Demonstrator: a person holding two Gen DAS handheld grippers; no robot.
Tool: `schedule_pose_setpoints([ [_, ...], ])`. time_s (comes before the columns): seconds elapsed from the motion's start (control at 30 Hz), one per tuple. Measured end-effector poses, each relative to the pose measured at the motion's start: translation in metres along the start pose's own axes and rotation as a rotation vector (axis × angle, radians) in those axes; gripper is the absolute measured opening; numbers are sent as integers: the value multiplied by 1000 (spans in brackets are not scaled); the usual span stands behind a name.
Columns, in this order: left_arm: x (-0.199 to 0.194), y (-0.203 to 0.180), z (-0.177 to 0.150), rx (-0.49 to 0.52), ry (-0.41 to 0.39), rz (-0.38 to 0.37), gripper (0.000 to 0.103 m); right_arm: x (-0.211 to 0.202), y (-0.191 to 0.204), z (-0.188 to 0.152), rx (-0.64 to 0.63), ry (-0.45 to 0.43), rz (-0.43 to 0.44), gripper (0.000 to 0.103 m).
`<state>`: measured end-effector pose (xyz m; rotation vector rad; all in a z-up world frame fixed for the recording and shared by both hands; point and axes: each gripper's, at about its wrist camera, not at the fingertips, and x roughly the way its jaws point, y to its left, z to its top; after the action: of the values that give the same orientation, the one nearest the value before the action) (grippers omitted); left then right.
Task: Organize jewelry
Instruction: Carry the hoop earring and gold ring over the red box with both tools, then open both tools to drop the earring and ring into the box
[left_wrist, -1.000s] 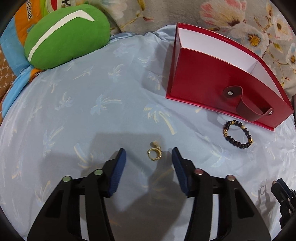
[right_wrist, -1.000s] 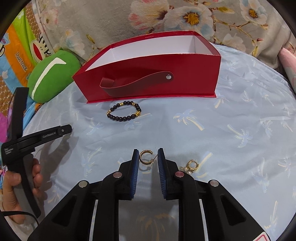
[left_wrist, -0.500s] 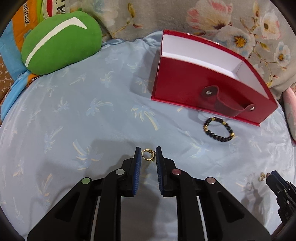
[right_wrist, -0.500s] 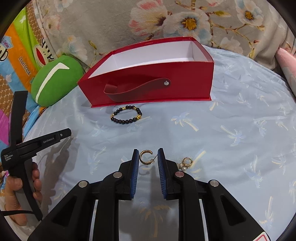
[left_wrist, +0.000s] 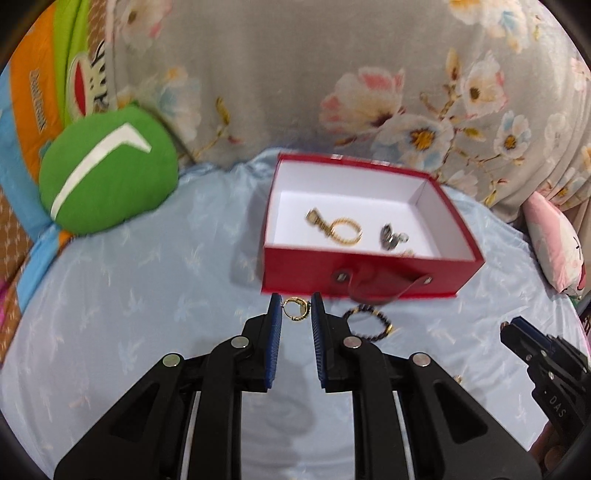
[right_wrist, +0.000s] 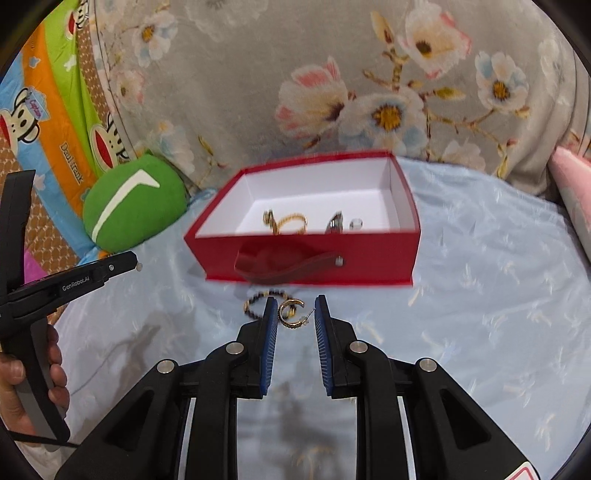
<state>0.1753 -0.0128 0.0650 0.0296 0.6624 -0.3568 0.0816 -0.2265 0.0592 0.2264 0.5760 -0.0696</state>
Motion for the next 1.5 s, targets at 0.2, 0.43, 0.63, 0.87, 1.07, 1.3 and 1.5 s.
schedule_pose_setpoints([
  [0.2, 4, -22, 53, 67, -87, 2, 15, 7, -8, 59, -25, -81, -5, 19],
  [0.43, 44, -41, 107, 87, -101, -3, 15, 65, -33, 118, 19, -54, 11, 19],
  [0.63, 100, -51, 140, 86, -67, 20, 16, 126, -55, 150, 68, -9, -6, 19],
  [0.87, 159, -50, 161, 64, -14, 62, 16, 188, -66, 164, 64, 60, -51, 19],
  [1.07, 201, -47, 156, 64, 50, 106, 16, 225, -66, 159, 34, 118, -88, 19],
  [1.3, 225, -47, 147, 66, 83, 134, 16, 239, -64, 154, 11, 136, -94, 19],
  [1.5, 229, -48, 145, 66, 81, 144, 16, 241, -62, 155, -4, 136, -105, 20],
])
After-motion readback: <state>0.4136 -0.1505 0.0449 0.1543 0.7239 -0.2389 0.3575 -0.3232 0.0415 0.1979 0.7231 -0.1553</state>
